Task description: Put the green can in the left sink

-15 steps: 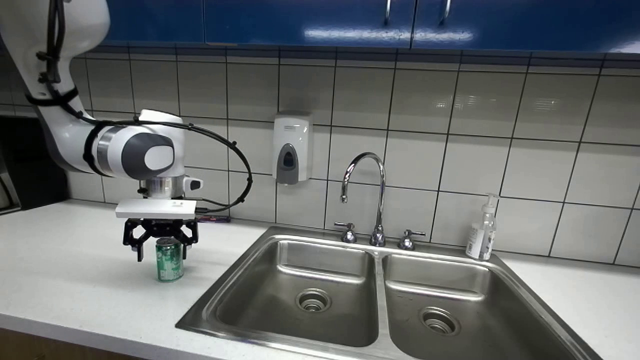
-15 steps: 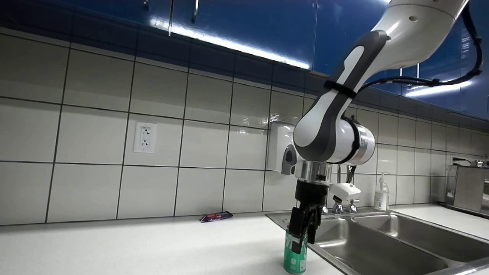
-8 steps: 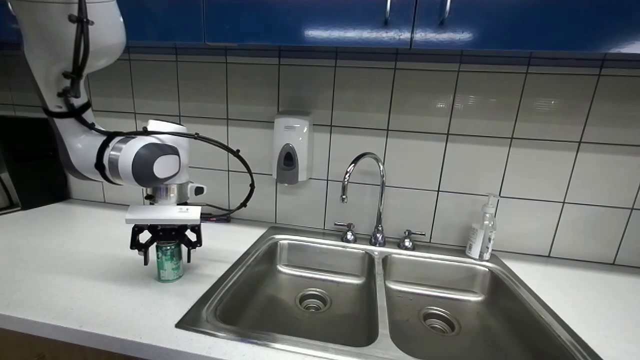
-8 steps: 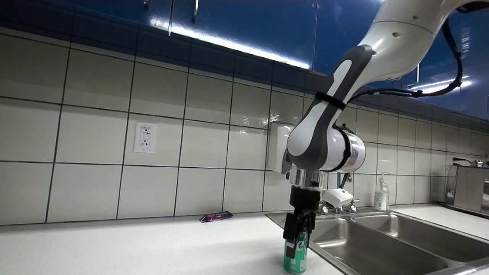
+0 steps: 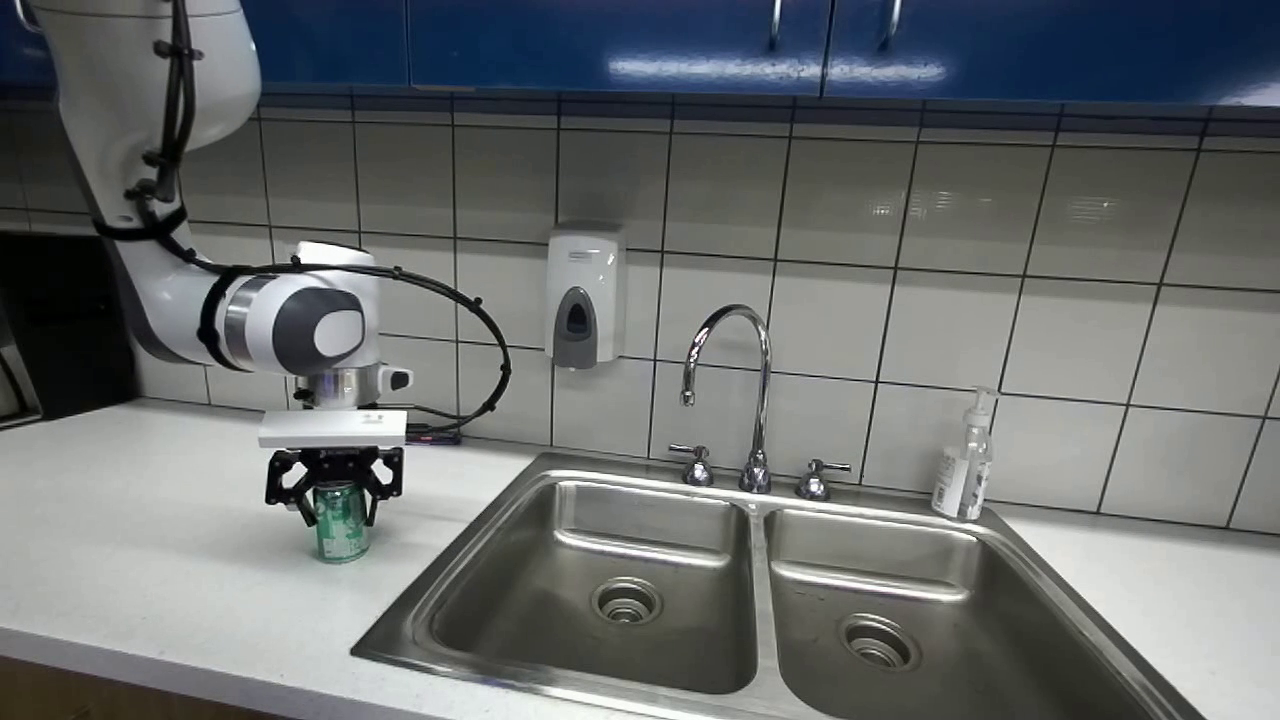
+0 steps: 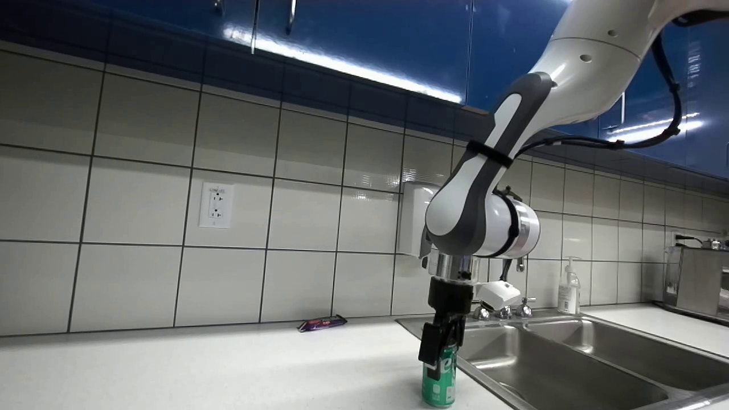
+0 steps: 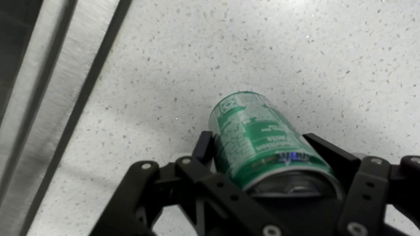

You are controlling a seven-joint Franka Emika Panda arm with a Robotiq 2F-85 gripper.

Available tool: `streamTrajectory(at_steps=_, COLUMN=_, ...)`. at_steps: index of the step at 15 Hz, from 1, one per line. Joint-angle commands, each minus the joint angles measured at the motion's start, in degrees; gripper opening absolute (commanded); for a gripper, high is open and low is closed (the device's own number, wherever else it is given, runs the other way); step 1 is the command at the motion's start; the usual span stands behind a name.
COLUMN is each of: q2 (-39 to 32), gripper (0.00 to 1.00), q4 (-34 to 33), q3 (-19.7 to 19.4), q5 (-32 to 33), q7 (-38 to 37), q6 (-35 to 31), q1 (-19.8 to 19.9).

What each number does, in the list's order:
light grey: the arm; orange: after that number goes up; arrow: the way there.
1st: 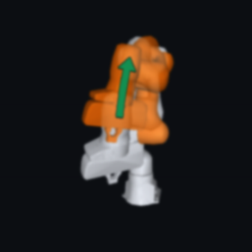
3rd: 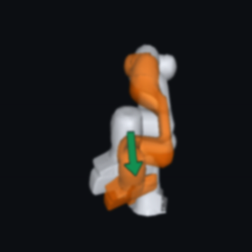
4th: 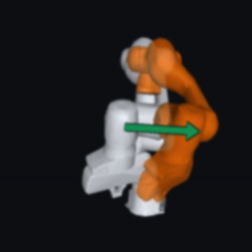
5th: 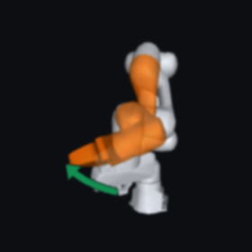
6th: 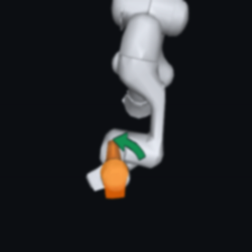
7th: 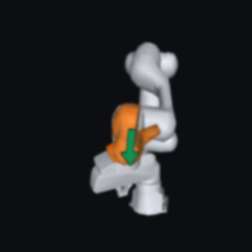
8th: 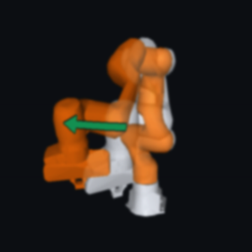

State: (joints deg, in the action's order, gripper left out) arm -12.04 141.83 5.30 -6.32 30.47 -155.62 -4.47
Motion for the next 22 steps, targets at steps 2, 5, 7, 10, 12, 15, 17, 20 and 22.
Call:
streamTrajectory(at_steps=2, q2=0.12, gripper=0.45, q4=-1.20, q3=1.72, q5=0.80, q7=0.00, q6=1.42, q1=2.51)
streamTrajectory(at_steps=5, q2=1.36, gripper=0.45, q4=-3.31, q3=1.77, q5=-0.79, q7=-0.07, q6=5.16, q1=3.66)
streamTrajectory(at_steps=7, q2=1.74, gripper=0.45, q4=-5.47, q3=1.27, q5=-1.10, q7=-0.61, q6=8.64, q1=4.34)
streamTrajectory(at_steps=10, q2=1.89, gripper=0.45, q4=-8.40, q3=0.48, q5=-1.39, q7=-1.16, q6=11.81, q1=5.30)
streamTrajectory(at_steps=12, q2=1.77, gripper=0.45, q4=-10.03, q3=-0.12, q5=-1.14, q7=-1.72, q6=12.85, q1=5.87)
streamTrajectory(at_steps=15, q2=1.56, gripper=0.45, q4=-12.14, q3=-1.38, q5=-0.85, q7=-2.65, q6=13.57, q1=6.92)
streamTrajectory(at_steps=17, q2=1.39, gripper=0.45, q4=-13.24, q3=-2.36, q5=-0.64, q7=-3.26, q6=13.75, q1=7.63)
streamTrajectory(at_steps=20, q2=1.00, gripper=0.45, q4=-14.55, q3=-4.17, q5=0.15, q7=-4.78, q6=13.60, q1=8.56)
streamTrajectory(at_steps=22, q2=0.76, gripper=0.45, q4=-15.14, q3=-5.28, q5=0.55, q7=-5.68, q6=13.52, q1=9.15)
